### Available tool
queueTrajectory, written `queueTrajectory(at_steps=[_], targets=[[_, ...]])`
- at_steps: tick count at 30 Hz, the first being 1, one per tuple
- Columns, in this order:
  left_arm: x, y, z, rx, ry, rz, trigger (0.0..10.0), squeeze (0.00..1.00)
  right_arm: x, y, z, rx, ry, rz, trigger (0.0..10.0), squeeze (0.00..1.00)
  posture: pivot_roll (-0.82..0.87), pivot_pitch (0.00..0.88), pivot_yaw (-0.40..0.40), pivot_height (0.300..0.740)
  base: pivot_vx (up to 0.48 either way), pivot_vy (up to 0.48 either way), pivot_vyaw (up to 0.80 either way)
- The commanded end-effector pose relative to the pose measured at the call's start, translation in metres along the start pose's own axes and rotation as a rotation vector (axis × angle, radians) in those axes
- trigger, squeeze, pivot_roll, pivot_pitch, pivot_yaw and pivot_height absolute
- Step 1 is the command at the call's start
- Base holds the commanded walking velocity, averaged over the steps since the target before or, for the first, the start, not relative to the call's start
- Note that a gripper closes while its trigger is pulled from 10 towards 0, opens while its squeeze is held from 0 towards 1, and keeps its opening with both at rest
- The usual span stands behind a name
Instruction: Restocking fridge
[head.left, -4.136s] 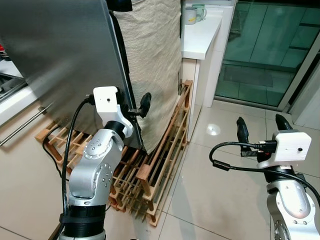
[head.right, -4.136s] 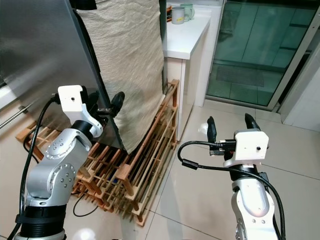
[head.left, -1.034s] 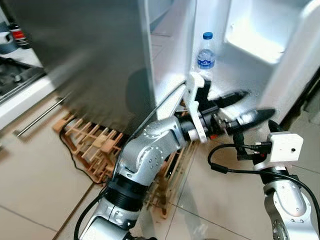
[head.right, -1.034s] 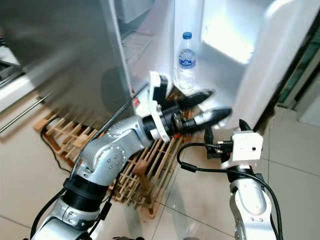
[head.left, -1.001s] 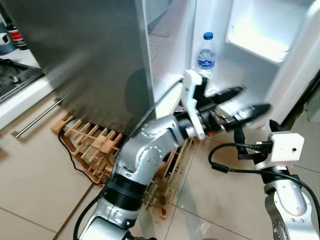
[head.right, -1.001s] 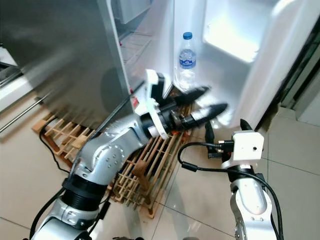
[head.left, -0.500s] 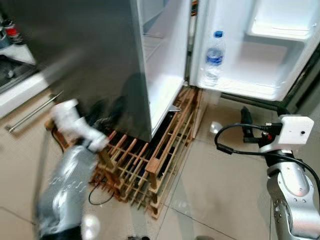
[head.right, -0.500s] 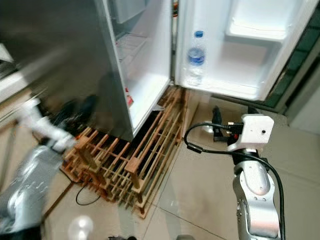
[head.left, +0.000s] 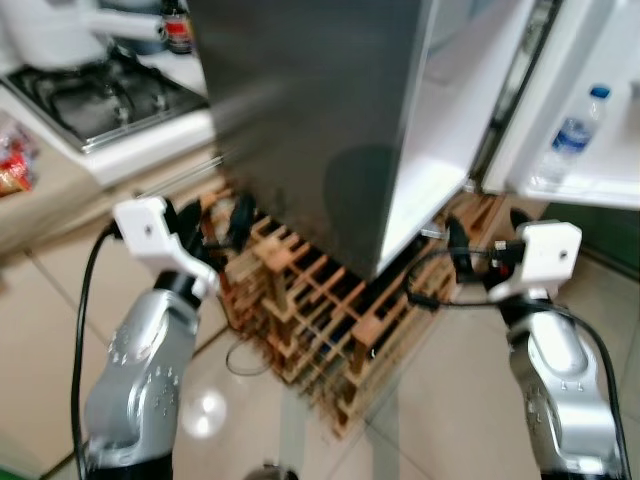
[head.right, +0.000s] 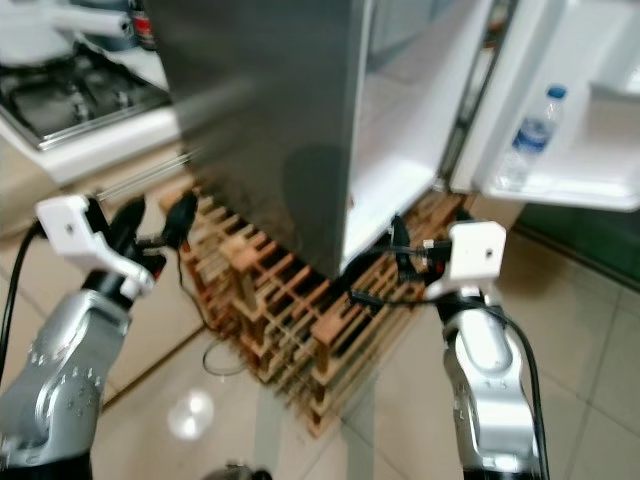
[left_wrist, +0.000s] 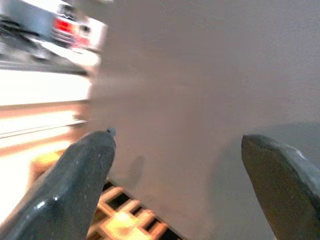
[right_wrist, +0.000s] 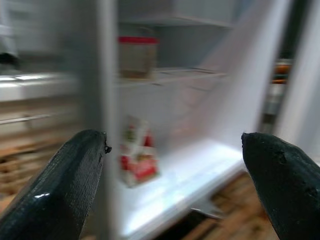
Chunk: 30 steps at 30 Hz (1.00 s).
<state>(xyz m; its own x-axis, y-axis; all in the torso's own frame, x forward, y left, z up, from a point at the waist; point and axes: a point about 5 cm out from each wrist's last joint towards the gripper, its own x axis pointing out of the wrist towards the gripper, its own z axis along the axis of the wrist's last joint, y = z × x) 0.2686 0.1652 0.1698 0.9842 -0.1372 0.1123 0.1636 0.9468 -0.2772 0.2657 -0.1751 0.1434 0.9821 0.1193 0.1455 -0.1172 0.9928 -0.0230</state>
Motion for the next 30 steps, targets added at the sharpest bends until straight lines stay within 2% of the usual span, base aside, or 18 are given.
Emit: queueTrajectory(at_steps=[1, 3, 4, 7, 11, 13, 15, 17, 21, 24, 25, 30], targets=[[0.003, -0.01, -0.003, 0.015, 0.011, -0.012, 10.0, 0.0, 0.007, -0.001, 0.006, 0.002, -0.03, -0.003, 10.0, 0.0, -0.1, 0.0, 0.033, 0.74, 0.0, 0.0, 0.61], [0.003, -0.011, 0.0, 0.022, 0.001, -0.014, 10.0, 0.0, 0.008, 0.0, 0.008, 0.022, -0.036, -0.001, 10.0, 0.0, -0.1, 0.0, 0.022, 0.74, 0.0, 0.0, 0.61], [0.002, -0.007, 0.0, 0.061, 0.001, 0.012, 10.0, 0.0, 0.007, -0.004, 0.006, 0.044, -0.017, -0.026, 10.0, 0.0, -0.11, 0.0, 0.025, 0.74, 0.0, 0.0, 0.61], [0.005, -0.002, -0.005, 0.085, 0.021, 0.046, 10.0, 0.0, 0.004, -0.008, 0.003, 0.082, 0.012, -0.046, 10.0, 0.0, -0.1, 0.0, 0.025, 0.74, 0.0, 0.0, 0.61], [0.015, -0.006, -0.002, 0.036, -0.006, 0.06, 10.0, 0.0, 0.001, -0.006, 0.001, 0.036, 0.01, -0.009, 10.0, 0.0, -0.13, 0.0, 0.053, 0.74, 0.0, 0.0, 0.61], [0.014, -0.009, -0.006, 0.012, -0.008, 0.08, 10.0, 0.0, 0.003, -0.01, 0.0, 0.048, 0.0, -0.048, 10.0, 0.0, -0.13, 0.0, 0.06, 0.74, 0.0, -0.178, 0.61], [0.012, -0.02, -0.007, 0.008, -0.011, 0.05, 10.0, 0.0, 0.006, -0.008, 0.004, 0.062, -0.02, -0.06, 10.0, 0.0, -0.14, 0.0, 0.064, 0.74, 0.0, -0.36, 0.61], [0.01, -0.026, -0.008, 0.034, -0.009, 0.027, 10.0, 0.0, 0.008, -0.002, 0.005, 0.065, -0.023, -0.035, 10.0, 0.0, -0.13, 0.0, 0.063, 0.74, 0.0, -0.291, 0.61], [0.012, -0.025, -0.009, 0.061, -0.001, 0.039, 10.0, 0.0, 0.008, 0.003, 0.004, 0.067, -0.012, 0.001, 10.0, 0.0, -0.12, 0.0, 0.057, 0.74, 0.0, 0.0, 0.61], [0.011, -0.019, -0.009, 0.097, 0.001, 0.077, 10.0, 0.0, 0.008, 0.004, 0.002, 0.077, -0.002, 0.012, 10.0, 0.0, -0.11, 0.0, 0.047, 0.74, 0.0, 0.0, 0.61], [0.012, -0.013, -0.008, 0.146, -0.011, 0.118, 10.0, 0.0, 0.01, 0.003, 0.0, 0.085, 0.006, 0.014, 10.0, 0.0, -0.1, 0.0, 0.034, 0.74, 0.0, 0.0, 0.61], [0.021, -0.011, -0.006, 0.197, -0.009, 0.151, 10.0, 0.0, 0.012, 0.008, -0.003, 0.125, 0.037, 0.031, 10.0, 0.0, -0.1, 0.0, 0.026, 0.74, 0.0, 0.0, 0.6]])
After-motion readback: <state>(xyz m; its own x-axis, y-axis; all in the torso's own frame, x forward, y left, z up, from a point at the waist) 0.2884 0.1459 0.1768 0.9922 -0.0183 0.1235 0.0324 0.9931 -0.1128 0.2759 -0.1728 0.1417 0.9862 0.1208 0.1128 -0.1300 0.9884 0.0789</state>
